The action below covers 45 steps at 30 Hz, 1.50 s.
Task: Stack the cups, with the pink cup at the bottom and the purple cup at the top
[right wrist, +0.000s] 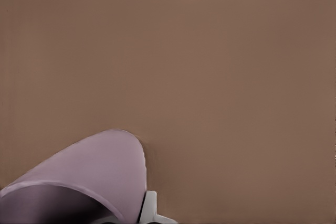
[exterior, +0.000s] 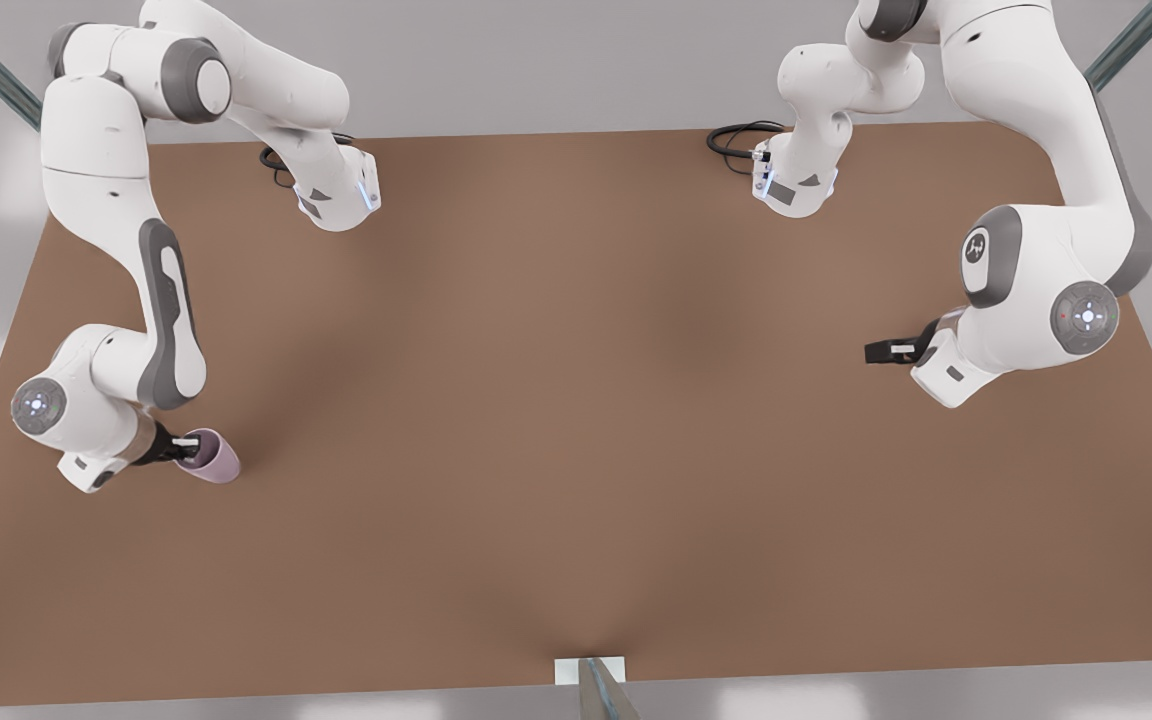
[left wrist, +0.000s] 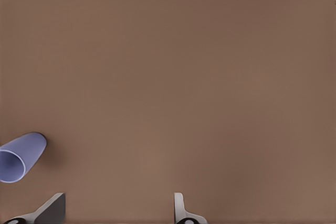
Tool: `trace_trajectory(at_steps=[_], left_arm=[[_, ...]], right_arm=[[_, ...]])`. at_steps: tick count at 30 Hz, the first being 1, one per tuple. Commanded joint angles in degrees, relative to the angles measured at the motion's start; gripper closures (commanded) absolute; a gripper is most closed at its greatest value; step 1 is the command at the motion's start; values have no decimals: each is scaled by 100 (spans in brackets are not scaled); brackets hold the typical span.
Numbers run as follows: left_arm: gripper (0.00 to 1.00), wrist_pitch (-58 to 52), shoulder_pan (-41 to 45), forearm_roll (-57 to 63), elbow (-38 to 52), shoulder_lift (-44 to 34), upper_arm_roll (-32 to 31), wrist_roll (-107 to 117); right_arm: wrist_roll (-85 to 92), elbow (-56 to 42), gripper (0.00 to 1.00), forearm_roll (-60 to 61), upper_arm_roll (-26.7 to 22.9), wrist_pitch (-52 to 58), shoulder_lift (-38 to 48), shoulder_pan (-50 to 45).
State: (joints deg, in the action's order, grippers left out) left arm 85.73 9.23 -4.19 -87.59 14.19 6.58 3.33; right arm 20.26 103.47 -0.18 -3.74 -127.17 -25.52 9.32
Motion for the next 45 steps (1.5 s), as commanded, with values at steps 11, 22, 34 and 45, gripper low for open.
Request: trace_trajectory(at_steps=[11,22,34,45], left_arm=[[0,66,-35,129,-811,-601,256,-122],[0,1288,-97,498,-1752,-531,1758,-2529],[0,3142,-554,498,-3176,-338,2356,-3611],[0,4083,-730,489,-3501,76,2471,-3576]], right_arm=[[-3405,-240,79,457,5,764,126,-2523],[-7588,-1795,79,466,75,1098,-955,-4615],[-9347,-2964,79,466,383,940,-2098,-5204],[-9400,-2921,0,457,436,720,-2247,-5283]])
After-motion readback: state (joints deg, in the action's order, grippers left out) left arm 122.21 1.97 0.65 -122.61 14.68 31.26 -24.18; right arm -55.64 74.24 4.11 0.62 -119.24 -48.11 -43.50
